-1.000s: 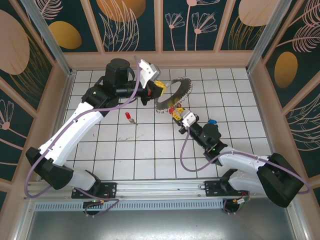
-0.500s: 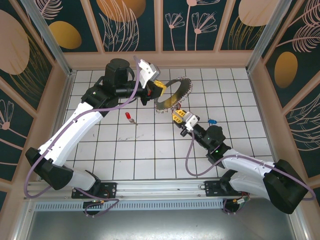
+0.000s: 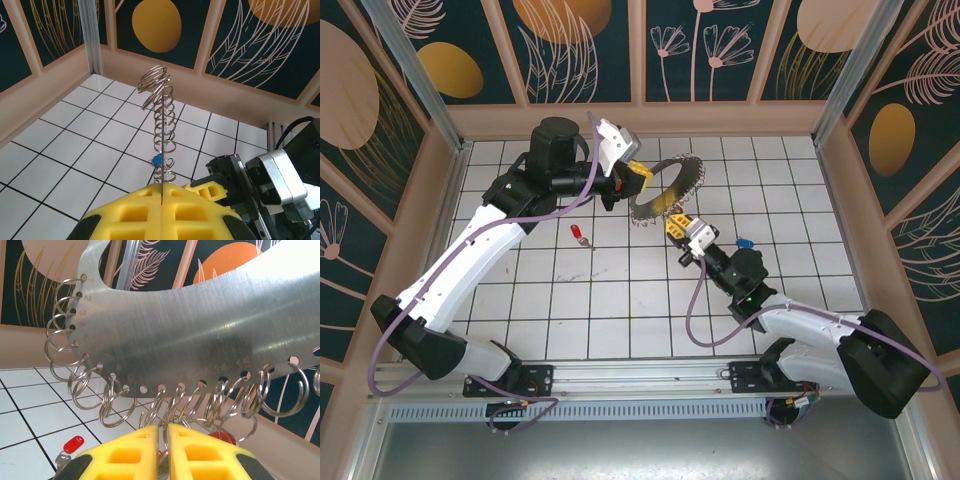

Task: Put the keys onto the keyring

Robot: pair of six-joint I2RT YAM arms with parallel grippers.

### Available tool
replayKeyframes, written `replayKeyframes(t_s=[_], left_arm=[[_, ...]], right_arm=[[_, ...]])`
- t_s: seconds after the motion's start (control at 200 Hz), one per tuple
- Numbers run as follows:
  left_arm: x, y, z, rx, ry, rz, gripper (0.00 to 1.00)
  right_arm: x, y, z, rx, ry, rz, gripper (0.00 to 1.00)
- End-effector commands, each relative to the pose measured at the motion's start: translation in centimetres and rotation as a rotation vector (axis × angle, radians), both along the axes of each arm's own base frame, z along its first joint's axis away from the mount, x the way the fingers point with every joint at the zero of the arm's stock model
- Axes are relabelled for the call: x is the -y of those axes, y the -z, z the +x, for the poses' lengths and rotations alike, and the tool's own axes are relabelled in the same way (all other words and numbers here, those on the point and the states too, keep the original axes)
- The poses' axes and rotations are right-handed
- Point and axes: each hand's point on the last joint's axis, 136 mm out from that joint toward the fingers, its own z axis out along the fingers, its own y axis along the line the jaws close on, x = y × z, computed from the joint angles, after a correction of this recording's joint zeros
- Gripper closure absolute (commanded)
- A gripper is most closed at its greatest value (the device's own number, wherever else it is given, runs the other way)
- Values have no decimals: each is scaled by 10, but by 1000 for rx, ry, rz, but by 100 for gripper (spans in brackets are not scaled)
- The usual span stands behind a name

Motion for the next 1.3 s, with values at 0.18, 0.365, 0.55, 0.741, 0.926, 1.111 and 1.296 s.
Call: replayKeyframes(t_s=[0.18, 0.365, 0.55, 0.741, 0.926, 1.111, 1.296], left_arm=[[0, -23, -9, 42, 22, -57, 100], [0, -23, -9, 44, 22, -57, 100], [-1, -22, -9, 45, 21, -56, 100], [0, -26, -11, 54, 33, -65, 100], [2, -15, -24, 42, 112, -36, 100], [7, -1, -28, 9, 165, -11, 100], [10, 11, -28, 23, 202, 14, 100]], right_arm=[[-1, -29, 6, 62, 12, 71, 87], [3, -25, 11, 43, 45, 76, 86], [3, -26, 10, 43, 42, 79, 84], [2, -14, 7, 13, 23, 59, 80], [6, -1, -10, -7, -29, 47, 79], [11, 2, -27, -13, -73, 56, 77], [16, 14, -41, -34, -106, 26, 77]])
